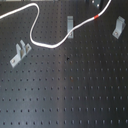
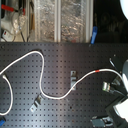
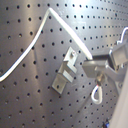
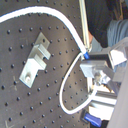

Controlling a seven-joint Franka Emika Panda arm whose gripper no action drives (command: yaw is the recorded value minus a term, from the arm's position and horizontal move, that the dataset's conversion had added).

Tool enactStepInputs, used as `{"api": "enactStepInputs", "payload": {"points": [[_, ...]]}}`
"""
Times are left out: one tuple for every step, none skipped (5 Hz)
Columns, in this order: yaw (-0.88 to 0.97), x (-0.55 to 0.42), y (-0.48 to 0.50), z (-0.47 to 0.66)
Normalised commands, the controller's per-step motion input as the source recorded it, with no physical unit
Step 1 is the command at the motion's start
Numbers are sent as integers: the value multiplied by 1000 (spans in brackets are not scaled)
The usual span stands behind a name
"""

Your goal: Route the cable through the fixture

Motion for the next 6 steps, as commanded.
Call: {"api": "enactStepInputs", "payload": {"points": [[14,-44,9,-1],[-173,34,-121,-13],[-827,-25,-304,176],[-26,-56,-50,34],[0,-129,3,40],[114,-559,-35,124]]}}
